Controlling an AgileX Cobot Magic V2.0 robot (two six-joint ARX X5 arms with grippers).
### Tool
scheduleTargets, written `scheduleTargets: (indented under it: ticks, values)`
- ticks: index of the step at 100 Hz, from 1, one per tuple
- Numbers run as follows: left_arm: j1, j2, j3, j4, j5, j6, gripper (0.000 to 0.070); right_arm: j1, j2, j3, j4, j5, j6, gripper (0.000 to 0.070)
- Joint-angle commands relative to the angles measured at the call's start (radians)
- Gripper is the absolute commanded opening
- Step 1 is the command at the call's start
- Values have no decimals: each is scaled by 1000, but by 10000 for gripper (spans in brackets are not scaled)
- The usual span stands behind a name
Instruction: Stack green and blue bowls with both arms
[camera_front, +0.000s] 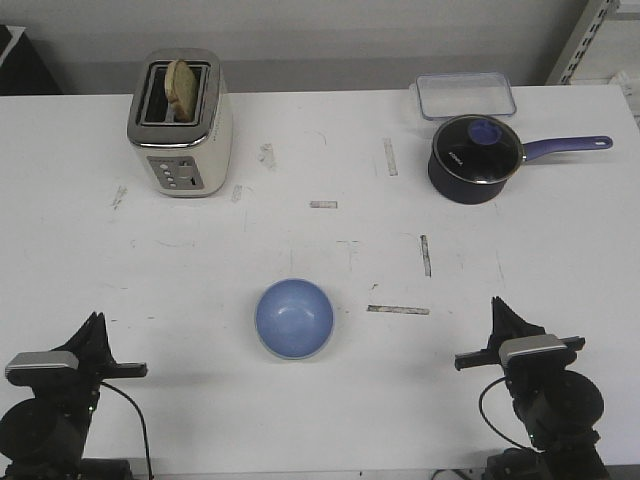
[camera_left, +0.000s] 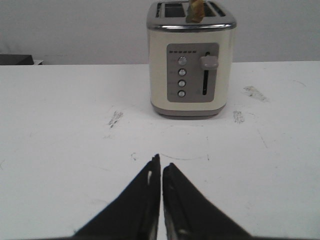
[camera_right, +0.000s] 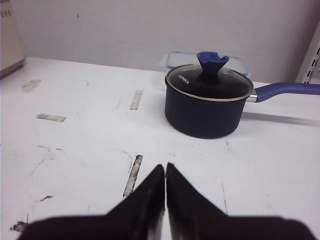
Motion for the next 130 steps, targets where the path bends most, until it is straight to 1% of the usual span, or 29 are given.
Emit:
scheduleTargets:
  ticks: [1,5,22,46,130]
  values:
    - [33,-26,-50,21,48,5,1,3,3,7,16,0,13,0]
    - [48,-50,-92,48,61,5,1,3,3,7,16,0,13,0]
    - [62,-182,-303,187,61,5,1,3,3,7,16,0,13,0]
    - [62,-176,-486,369,61,5,1,4,1,8,16,0,13,0]
    - [63,-176,-483,369,64,5,1,-4,1,8,17,2,13,0]
